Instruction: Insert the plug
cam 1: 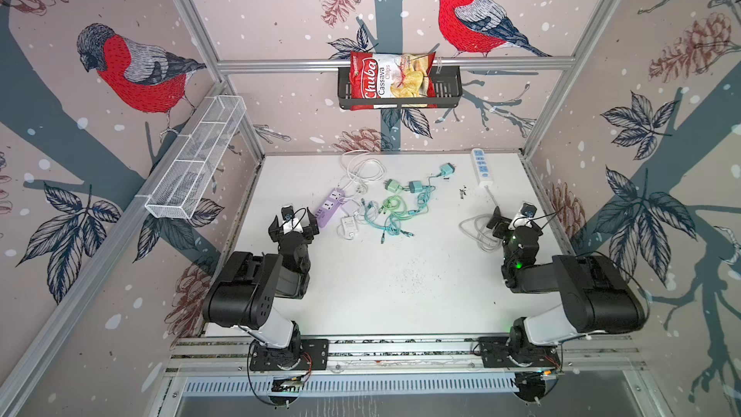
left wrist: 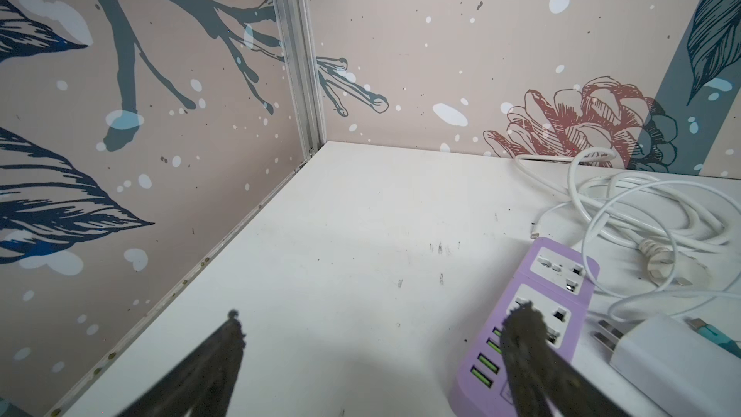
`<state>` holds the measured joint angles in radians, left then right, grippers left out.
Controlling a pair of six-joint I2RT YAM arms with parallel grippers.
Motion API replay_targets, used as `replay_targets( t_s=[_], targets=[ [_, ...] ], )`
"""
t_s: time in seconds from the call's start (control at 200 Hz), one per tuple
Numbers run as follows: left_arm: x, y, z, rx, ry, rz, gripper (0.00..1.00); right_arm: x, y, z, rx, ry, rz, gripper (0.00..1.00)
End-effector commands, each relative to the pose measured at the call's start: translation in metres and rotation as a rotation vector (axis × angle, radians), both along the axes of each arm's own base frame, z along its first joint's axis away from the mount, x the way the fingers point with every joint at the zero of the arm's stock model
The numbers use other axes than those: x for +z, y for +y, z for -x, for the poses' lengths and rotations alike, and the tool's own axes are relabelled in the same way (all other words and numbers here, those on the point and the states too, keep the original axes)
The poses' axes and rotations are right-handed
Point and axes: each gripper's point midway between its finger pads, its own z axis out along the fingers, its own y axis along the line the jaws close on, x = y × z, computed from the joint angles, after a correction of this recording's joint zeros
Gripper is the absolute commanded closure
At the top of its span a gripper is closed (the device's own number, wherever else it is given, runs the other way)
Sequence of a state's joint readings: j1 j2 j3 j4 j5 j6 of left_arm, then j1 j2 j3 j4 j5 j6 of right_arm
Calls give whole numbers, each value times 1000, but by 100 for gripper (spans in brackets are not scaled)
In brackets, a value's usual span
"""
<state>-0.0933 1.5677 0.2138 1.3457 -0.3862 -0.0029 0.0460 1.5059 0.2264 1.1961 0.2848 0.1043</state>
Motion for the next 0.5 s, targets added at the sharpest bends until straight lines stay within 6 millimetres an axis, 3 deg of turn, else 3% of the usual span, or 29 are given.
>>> replay_targets(
  t_s=[0.0,0.495],
  targets=[
    [3,0,-1,-4,-15,9,2,7,2,-1,8,-23,3,1],
    [3,-1,-1,-5,-15,10,2,6,2,-1,11,-19,4,1]
  ],
)
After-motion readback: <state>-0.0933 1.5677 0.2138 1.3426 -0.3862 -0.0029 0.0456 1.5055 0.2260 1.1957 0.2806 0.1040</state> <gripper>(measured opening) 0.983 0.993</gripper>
